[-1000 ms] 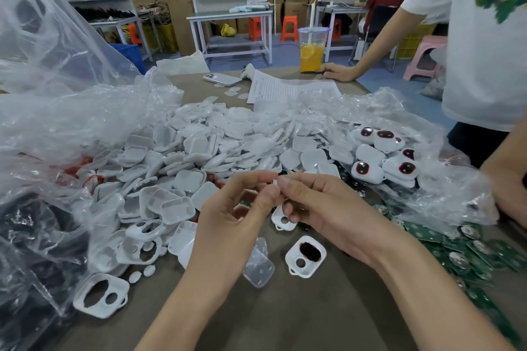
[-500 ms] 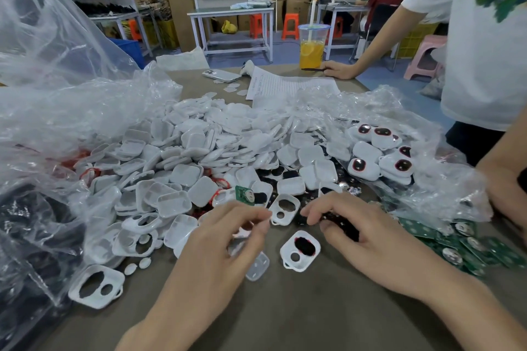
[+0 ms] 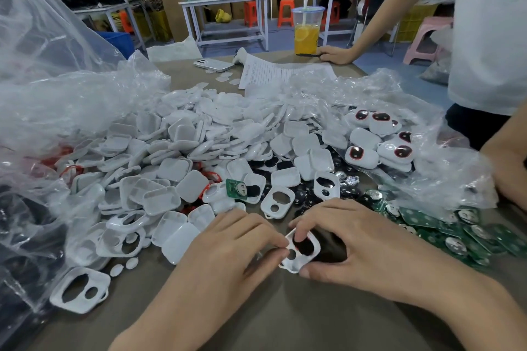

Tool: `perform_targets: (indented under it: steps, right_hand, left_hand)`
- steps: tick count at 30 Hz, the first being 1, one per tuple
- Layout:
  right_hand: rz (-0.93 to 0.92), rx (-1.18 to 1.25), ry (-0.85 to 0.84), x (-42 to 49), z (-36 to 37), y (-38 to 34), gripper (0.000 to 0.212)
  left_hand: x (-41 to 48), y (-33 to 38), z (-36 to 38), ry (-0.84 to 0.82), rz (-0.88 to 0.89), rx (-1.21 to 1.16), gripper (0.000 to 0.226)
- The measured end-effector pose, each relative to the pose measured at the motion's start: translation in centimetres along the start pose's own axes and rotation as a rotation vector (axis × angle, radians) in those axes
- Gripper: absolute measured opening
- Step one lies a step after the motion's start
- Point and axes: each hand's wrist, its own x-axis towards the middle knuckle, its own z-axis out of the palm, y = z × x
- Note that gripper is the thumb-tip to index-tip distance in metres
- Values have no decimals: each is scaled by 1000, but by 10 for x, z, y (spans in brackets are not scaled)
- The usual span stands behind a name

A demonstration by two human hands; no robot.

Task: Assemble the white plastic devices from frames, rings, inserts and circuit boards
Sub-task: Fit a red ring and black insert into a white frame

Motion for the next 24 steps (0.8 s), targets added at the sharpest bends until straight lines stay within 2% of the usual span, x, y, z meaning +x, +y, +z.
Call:
perform_targets:
  steps: [2,7,11,15,19,24]
  right_hand:
    - [5,2,3,-1,-1,0,36]
    - [-47,-43,-15,0,-3,-1,22]
    - [-24,-11,-21,1,-4,-1,23]
    - [3,42,32,1,-5,-2,27]
    - [-21,85,122,-1,-5,-8,23]
    - [-7,157,132,1,-2,-12,16]
  left_hand:
    - [0,0,-1,7,17,17,21]
    - [2,4,-1,20,83,50,20]
    - [3,6,-1,-22,96,90,22]
    - [4,7,-5,0,104,94,22]
    - [3,7,-10,55,105,64,21]
    - [3,4,-10,7,113,68,21]
